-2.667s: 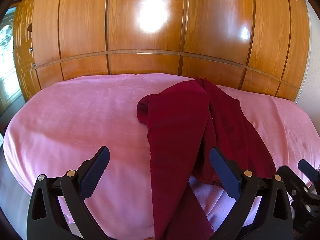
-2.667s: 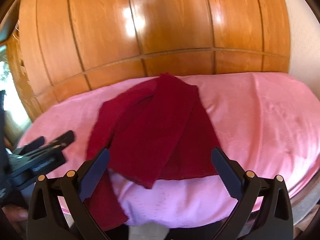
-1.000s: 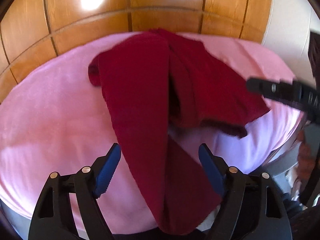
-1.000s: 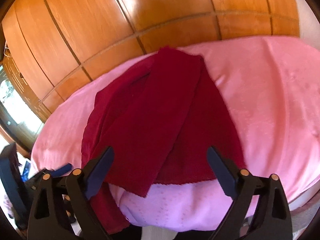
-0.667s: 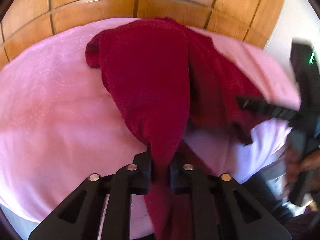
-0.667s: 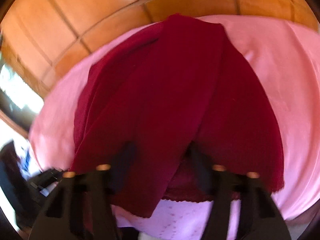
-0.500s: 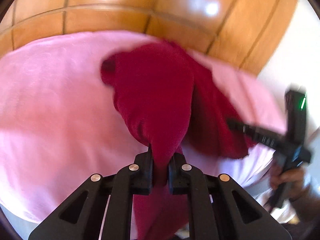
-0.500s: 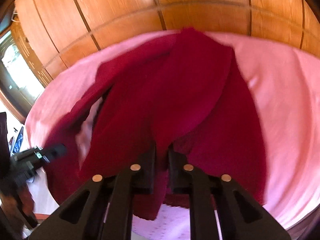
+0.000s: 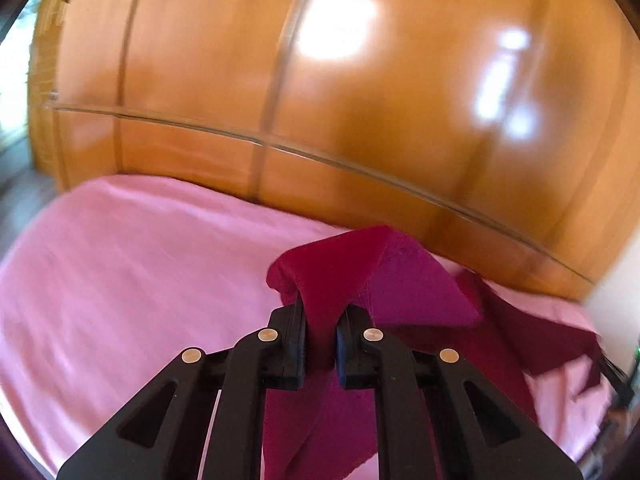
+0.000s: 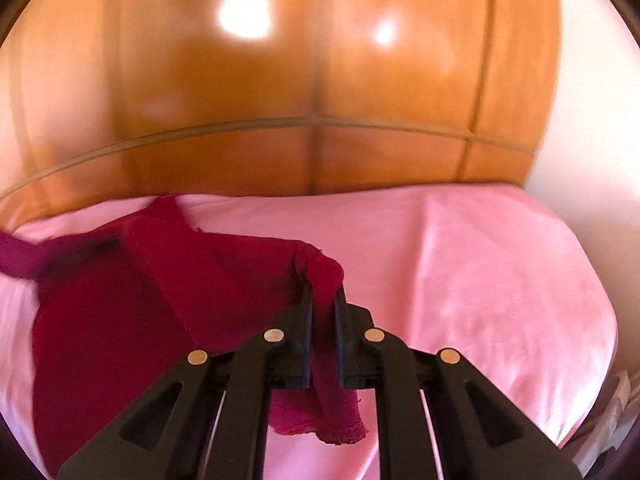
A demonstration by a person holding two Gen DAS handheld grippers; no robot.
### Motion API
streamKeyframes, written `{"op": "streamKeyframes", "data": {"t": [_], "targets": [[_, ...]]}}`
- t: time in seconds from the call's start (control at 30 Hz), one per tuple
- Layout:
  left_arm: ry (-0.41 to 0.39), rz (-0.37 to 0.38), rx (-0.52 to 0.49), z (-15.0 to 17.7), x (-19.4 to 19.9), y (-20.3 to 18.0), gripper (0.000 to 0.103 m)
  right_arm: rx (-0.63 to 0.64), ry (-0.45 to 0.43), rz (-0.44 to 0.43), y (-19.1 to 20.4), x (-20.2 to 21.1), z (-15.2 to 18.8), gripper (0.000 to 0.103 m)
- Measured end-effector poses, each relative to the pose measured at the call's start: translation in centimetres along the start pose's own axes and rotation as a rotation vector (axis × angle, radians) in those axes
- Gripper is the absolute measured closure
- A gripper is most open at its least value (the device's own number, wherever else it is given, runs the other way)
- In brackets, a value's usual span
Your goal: Fold small clothes
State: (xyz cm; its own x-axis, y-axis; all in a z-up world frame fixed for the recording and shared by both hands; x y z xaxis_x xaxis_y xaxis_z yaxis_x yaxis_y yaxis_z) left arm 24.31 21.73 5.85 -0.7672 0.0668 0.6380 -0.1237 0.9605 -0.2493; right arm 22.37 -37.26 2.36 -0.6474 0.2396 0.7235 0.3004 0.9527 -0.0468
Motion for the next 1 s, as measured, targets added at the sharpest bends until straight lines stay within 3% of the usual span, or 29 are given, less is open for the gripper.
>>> {"op": "streamKeyframes", "data": {"t": [0.13,0.17,0.23,0.27,0.3,0.37,0.43,0.53,0.6,0.7,0.8,0.9,1.0], "targets": [[0.052,-0.121,0.016,-3.8,-4.5,1.7,0.093,-0.04,0.07,0.105,-2.4,-5.5,-2.1,0.095],[0.062,-0.157,0.022,-4.0,-5.3,1.9,0.09,-0.052,0.085,0.123,-2.7,-6.6,-2.4,0.095],[0.071,-0.23,0.038,-4.7,-6.6,2.8,0.074,-0.078,0.101,0.135,-3.6,-8.3,-2.8,0.09],[0.07,-0.243,0.043,-4.8,-6.5,3.3,0.055,-0.084,0.089,0.156,-3.9,-8.6,-2.9,0.071],[0.05,-0.261,0.064,-4.6,-6.1,3.7,0.034,-0.086,0.078,0.167,-3.8,-8.4,-2.6,0.044],[0.003,-0.26,0.104,-4.1,-5.2,4.1,0.031,-0.091,0.054,0.186,-3.8,-7.7,-2.2,0.035],[0.024,-0.194,0.116,-2.1,-4.2,4.1,0.031,-0.087,0.043,0.153,-3.5,-6.0,-1.0,0.03],[0.092,-0.017,0.099,2.9,-3.1,2.9,0.034,-0.06,0.042,0.063,-2.2,-3.4,1.1,0.024],[0.181,0.127,0.059,7.4,-2.7,1.3,0.047,-0.043,0.088,-0.045,-0.7,-1.5,4.0,0.024],[0.328,0.336,0.033,13.8,-2.5,-1.6,0.049,-0.03,0.195,-0.239,1.8,0.6,8.3,0.025],[0.427,0.431,0.043,18.6,-3.2,-4.2,0.05,0.005,0.293,-0.368,4.7,1.8,12.1,0.029],[0.489,0.521,0.082,21.1,-3.8,-6.4,0.055,0.041,0.359,-0.433,7.1,3.0,15.2,0.037],[0.5,0.526,0.089,22.0,-4.8,-8.0,0.055,0.047,0.402,-0.452,8.4,3.1,17.4,0.037]]}}
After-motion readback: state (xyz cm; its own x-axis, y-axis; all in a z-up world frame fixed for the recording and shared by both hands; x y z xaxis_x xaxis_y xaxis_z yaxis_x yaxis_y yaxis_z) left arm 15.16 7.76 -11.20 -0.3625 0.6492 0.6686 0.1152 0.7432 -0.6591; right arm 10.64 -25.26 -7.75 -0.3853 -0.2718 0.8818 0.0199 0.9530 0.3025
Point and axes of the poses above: each gripper's, at about its wrist camera, not at the fingertips, and x roughly against the way its jaws point, y to its left, z to its underside, the point moved 1 cm from there along -x, roughly the way its jaws point, and after that the axes turned 3 degrees about y, right-handed, at the moved point
